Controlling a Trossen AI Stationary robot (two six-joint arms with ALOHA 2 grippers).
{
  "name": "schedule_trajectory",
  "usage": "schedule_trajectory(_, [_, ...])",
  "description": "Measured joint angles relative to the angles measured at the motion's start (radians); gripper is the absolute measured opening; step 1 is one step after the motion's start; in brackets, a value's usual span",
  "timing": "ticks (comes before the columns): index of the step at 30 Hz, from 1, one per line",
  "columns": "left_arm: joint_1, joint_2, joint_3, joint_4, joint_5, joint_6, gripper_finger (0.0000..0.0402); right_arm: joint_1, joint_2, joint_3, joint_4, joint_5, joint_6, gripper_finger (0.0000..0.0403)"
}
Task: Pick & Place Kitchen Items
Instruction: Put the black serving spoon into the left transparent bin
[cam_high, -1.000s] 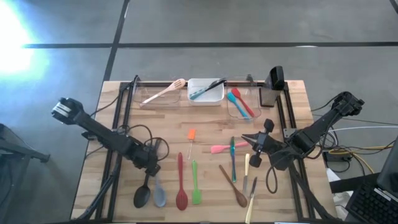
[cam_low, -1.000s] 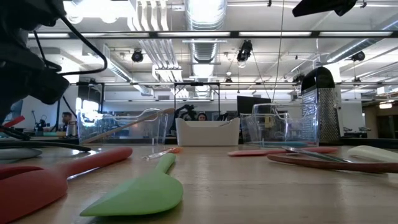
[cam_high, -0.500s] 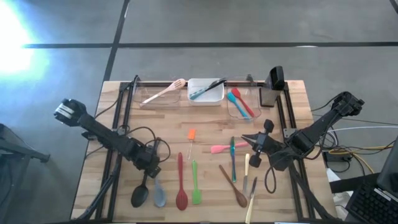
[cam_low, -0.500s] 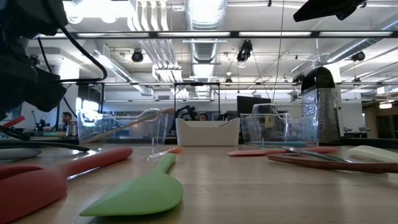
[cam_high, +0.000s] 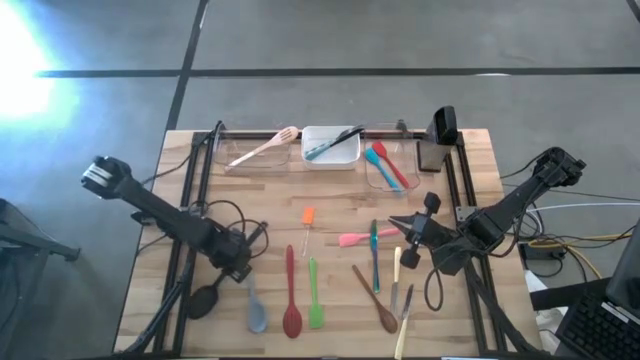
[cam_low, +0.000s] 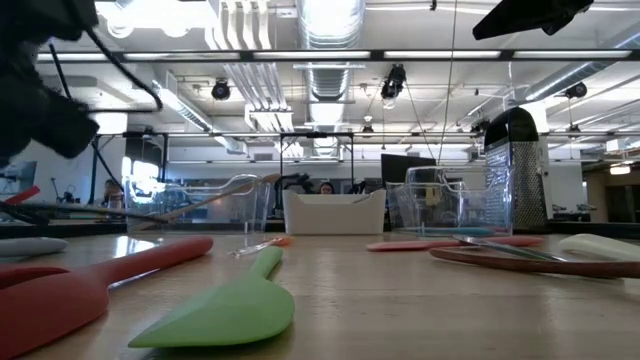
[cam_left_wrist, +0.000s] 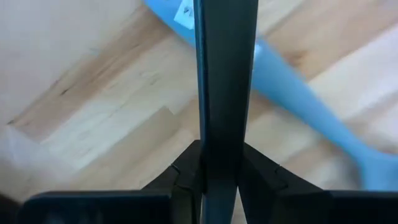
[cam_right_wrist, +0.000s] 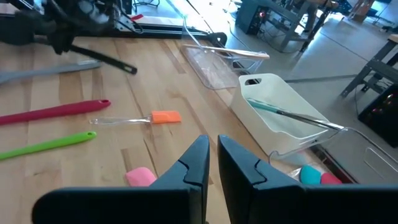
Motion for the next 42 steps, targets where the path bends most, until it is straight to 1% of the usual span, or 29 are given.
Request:
schedule_trajectory(4, [0.0, -0.086, 0.061, -0.166, -0.091, -0.008, 0.0074, 0.0, 0.0, -0.001, 0.0, 0.001, 0.0, 0.0027])
schedule_trajectory(7, [0.0, -0.148, 0.122, -0.219, -0.222, 0.002, 0.0074, 0.0, 0.0, -0.001, 0.001, 0.002, 0.0, 0.0027])
schedule_trajectory(10, [0.0, -0.197, 0.17, -0.23, -0.421, 0.057, 0.0074, 0.0, 0.0, -0.001, 0.004, 0.003, 0.0, 0.0027])
schedule_trajectory(13, [0.0, -0.241, 0.204, -0.211, -0.68, 0.152, 0.0074, 0.0, 0.0, -0.001, 0.009, 0.004, 0.0, 0.0027])
schedule_trajectory(15, [0.001, -0.265, 0.208, -0.157, -0.833, 0.237, 0.0074, 0.0, 0.0, -0.001, 0.015, 0.008, 0.0, 0.0027])
schedule_trajectory(19, [0.002, -0.31, 0.196, -0.013, -1.082, 0.406, 0.0074, 0.0, 0.0, -0.001, 0.02, 0.014, 0.0, 0.0027])
schedule_trajectory(24, [0.002, -0.332, 0.147, 0.212, -1.316, 0.607, 0.0074, -0.007, -0.001, -0.001, 0.022, 0.034, 0.0, 0.0027])
schedule_trajectory(27, [0.008, -0.334, 0.095, 0.361, -1.403, 0.705, 0.0074, -0.021, -0.001, -0.001, 0.025, 0.035, 0.0, 0.0027])
schedule_trajectory(29, [0.02, -0.335, 0.052, 0.457, -1.418, 0.757, 0.0074, -0.031, -0.001, -0.001, 0.028, 0.035, 0.0, 0.0027])
schedule_trajectory(32, [0.042, -0.337, -0.022, 0.621, -1.411, 0.814, 0.0074, -0.049, -0.001, -0.001, 0.059, 0.035, -0.003, 0.0027])
schedule_trajectory(34, [0.057, -0.337, -0.081, 0.786, -1.376, 0.882, 0.0074, -0.06, -0.001, -0.001, 0.091, 0.037, -0.025, 0.0027])
schedule_trajectory(35, [0.064, -0.337, -0.112, 0.894, -1.342, 0.938, 0.0074, -0.062, -0.001, -0.001, 0.111, 0.037, -0.043, 0.0027])
schedule_trajectory(37, [0.085, -0.335, -0.179, 1.171, -1.225, 1.093, 0.0074, -0.068, -0.001, -0.001, 0.149, 0.034, -0.086, 0.0027])
schedule_trajectory(40, [0.127, -0.321, -0.284, 1.633, -0.932, 1.333, 0.0074, -0.069, -0.001, -0.001, 0.205, 0.03, -0.149, 0.0027])
schedule_trajectory(42, [0.156, -0.311, -0.343, 1.871, -0.782, 1.426, 0.0074, -0.069, -0.001, -0.001, 0.231, 0.029, -0.17, 0.0027])
